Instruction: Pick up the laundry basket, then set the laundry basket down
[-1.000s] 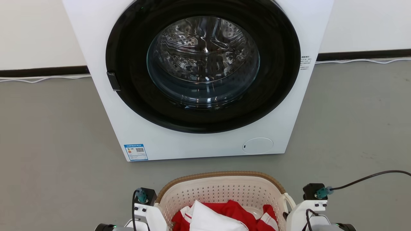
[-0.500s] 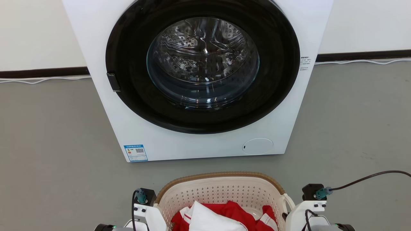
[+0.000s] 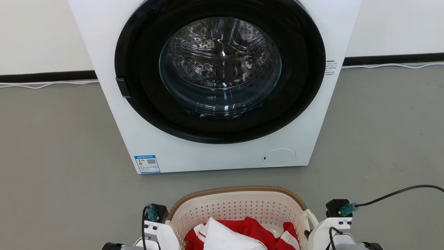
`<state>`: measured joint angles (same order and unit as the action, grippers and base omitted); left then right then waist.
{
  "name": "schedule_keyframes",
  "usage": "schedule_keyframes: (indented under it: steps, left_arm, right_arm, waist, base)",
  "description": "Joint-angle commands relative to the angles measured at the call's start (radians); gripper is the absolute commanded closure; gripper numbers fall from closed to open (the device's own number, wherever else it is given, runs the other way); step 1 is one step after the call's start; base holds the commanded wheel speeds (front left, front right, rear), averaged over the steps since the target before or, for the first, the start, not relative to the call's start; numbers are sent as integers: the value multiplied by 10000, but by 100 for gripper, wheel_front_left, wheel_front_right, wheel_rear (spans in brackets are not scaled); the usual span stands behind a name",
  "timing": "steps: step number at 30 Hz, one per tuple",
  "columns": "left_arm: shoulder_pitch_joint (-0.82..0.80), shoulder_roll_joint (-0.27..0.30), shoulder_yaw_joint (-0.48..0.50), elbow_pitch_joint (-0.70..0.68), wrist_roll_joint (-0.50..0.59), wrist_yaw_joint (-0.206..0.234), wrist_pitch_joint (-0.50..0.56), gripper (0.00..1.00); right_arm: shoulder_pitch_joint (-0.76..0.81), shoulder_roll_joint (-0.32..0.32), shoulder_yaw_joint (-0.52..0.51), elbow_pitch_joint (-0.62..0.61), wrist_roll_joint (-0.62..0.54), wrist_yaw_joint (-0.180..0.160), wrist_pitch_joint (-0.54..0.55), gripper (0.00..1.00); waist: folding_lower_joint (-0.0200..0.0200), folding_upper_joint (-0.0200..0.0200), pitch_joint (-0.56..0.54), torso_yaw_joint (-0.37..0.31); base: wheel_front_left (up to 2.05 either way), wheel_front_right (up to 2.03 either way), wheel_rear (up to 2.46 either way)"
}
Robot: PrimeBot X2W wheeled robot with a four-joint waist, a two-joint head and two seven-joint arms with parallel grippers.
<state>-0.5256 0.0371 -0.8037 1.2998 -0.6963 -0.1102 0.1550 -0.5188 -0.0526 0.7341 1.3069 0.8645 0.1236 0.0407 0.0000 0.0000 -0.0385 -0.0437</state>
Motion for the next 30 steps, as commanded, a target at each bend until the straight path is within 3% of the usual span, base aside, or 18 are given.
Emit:
schedule_keyframes:
  steps: [1, 13, 22, 30]
  left_arm:
    - [-349, 165, 111, -92, -13, -110, -70, 100]
    - [-673, 155, -75, -91, -13, -116, -190, 100]
    - [-1561, 147, -31, -92, -38, 435, -482, 100]
    - [-2272, 232, -163, -107, 149, 879, -1288, 100]
  right_arm:
    - [-488, 24, 166, -163, 140, 71, -259, 100]
    - [-669, 24, 321, -162, 227, 71, -573, 100]
    - [-1277, 24, 413, -162, 246, 71, -1398, 100]
    - [-1810, 24, -191, -162, -450, 71, -2176, 100]
  waist:
    - [0, 0, 26, 6]
    - [0, 0, 526, 32]
    - [0, 0, 1785, 81]
    - [0, 0, 3191, 219]
  base:
    - [0, 0, 0]
    - [0, 0, 0]
    - [0, 0, 0]
    - [0, 0, 0]
